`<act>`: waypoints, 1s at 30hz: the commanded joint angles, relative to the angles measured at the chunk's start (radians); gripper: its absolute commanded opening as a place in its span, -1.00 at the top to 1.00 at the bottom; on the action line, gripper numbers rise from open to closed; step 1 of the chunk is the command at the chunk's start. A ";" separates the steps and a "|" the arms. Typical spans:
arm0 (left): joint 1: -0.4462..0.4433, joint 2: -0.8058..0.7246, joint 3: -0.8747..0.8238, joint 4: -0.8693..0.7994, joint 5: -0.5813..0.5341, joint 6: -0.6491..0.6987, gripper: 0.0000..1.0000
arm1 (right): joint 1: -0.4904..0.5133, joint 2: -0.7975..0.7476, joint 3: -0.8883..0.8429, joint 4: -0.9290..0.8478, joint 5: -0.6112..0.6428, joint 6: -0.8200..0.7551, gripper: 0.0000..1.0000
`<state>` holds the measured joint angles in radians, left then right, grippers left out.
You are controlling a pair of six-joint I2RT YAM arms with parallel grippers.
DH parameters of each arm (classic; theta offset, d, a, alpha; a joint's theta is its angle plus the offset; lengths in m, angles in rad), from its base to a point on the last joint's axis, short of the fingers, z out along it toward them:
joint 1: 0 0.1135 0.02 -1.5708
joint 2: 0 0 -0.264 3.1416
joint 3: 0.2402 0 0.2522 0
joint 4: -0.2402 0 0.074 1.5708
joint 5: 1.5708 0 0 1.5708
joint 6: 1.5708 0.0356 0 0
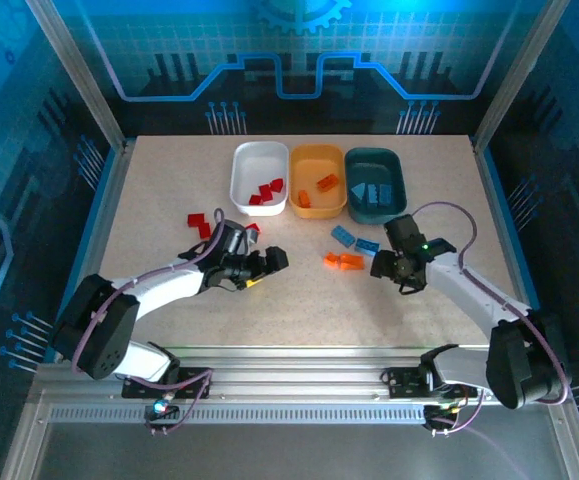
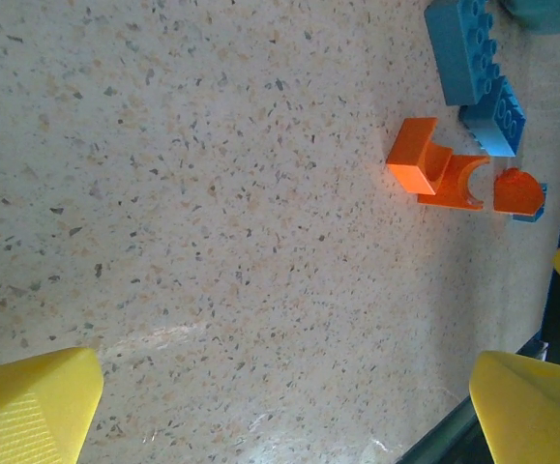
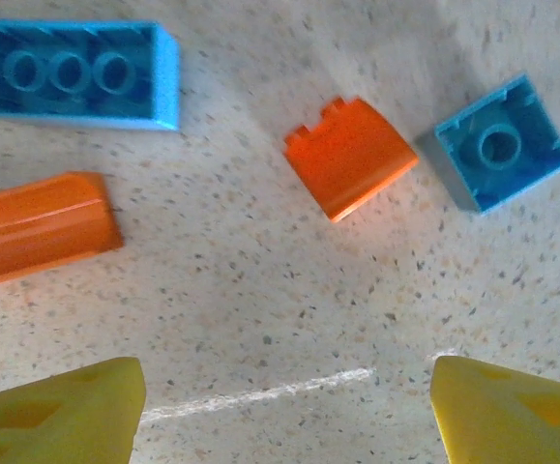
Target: Sort the legos into containers by color
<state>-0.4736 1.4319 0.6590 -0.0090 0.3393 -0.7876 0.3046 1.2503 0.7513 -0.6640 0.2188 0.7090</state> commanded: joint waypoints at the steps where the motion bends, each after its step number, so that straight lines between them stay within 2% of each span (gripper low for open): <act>1: -0.008 0.009 0.017 0.019 0.029 -0.006 -0.98 | -0.041 0.033 -0.016 0.075 -0.077 0.074 -0.56; 6: -0.007 -0.001 0.017 -0.003 0.025 0.002 -0.98 | -0.068 0.172 0.038 0.087 0.026 0.022 -0.48; 9: -0.008 -0.010 0.013 -0.012 0.020 0.006 -0.98 | -0.085 0.231 0.048 0.116 0.004 0.003 -0.44; 12: -0.008 -0.010 0.016 -0.021 0.018 0.010 -0.98 | -0.101 0.271 0.065 0.129 0.039 -0.007 -0.44; 19: -0.008 -0.017 0.045 -0.064 0.016 0.034 -0.98 | -0.165 0.371 0.173 0.155 -0.003 -0.151 -0.47; 26: -0.007 -0.008 0.057 -0.071 0.015 0.036 -0.98 | -0.142 0.429 0.200 0.165 -0.034 -0.197 -0.42; 30: -0.008 -0.001 0.064 -0.077 0.018 0.042 -0.98 | -0.137 0.398 0.174 0.164 -0.097 -0.197 -0.40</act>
<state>-0.4744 1.4349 0.6945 -0.0555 0.3389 -0.7761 0.1570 1.6638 0.9352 -0.4961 0.1791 0.5320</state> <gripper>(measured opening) 0.990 0.704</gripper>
